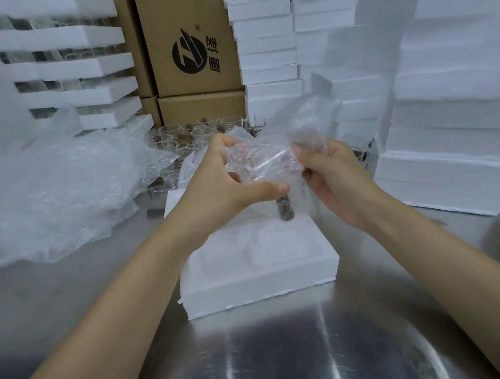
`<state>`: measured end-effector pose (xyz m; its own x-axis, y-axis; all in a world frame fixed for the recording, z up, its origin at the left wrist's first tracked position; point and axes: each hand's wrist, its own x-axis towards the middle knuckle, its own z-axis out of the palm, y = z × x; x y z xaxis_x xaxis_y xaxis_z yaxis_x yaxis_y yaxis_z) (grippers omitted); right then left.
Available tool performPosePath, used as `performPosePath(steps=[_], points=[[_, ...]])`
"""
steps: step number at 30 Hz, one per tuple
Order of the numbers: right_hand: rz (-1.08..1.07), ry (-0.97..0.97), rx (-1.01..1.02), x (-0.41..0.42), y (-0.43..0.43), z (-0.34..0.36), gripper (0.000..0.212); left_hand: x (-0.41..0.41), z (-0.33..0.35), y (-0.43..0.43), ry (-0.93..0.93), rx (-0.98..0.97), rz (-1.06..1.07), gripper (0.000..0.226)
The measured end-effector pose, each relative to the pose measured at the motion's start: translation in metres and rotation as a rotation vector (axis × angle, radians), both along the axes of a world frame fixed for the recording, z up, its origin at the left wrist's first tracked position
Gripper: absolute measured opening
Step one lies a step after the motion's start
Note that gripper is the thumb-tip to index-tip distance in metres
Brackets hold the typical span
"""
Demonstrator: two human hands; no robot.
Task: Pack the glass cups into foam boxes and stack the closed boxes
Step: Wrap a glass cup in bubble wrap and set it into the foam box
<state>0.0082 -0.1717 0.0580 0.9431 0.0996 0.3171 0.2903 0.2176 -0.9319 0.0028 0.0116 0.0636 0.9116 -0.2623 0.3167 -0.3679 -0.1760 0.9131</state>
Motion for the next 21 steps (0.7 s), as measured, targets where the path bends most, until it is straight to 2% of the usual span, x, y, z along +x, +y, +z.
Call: performPosePath(steps=[4, 7, 11, 13, 15, 17, 19, 21], points=[[0.079, 0.03, 0.078, 0.003, -0.002, -0.001, 0.034, -0.002, 0.002, 0.0, 0.147, -0.053, -0.096, 0.071], [0.108, 0.038, 0.163, 0.002, 0.0, -0.007, 0.027, -0.004, 0.001, 0.0, 0.245, -0.082, -0.2, 0.069], [-0.115, -0.154, -0.149, 0.006, -0.005, -0.01, 0.023, -0.003, -0.004, -0.003, 0.323, -0.213, -0.202, 0.065], [-0.016, -0.162, -0.157, 0.008, -0.01, -0.005, 0.013, -0.002, -0.005, -0.005, 0.345, -0.289, -0.174, 0.071], [0.148, -0.077, -0.063, 0.007, -0.01, -0.003, 0.023, 0.0, -0.005, -0.005, 0.339, -0.337, -0.137, 0.077], [0.203, -0.059, -0.172, 0.006, -0.01, -0.008, 0.043, 0.001, -0.005, -0.005, 0.288, -0.293, -0.104, 0.077], [0.251, -0.034, -0.281, 0.004, -0.01, -0.014, 0.043, 0.002, -0.008, -0.005, 0.237, -0.196, -0.052, 0.075], [0.27, 0.028, -0.279, 0.004, -0.01, -0.012, 0.043, 0.003, -0.01, -0.006, 0.203, -0.13, -0.021, 0.075]])
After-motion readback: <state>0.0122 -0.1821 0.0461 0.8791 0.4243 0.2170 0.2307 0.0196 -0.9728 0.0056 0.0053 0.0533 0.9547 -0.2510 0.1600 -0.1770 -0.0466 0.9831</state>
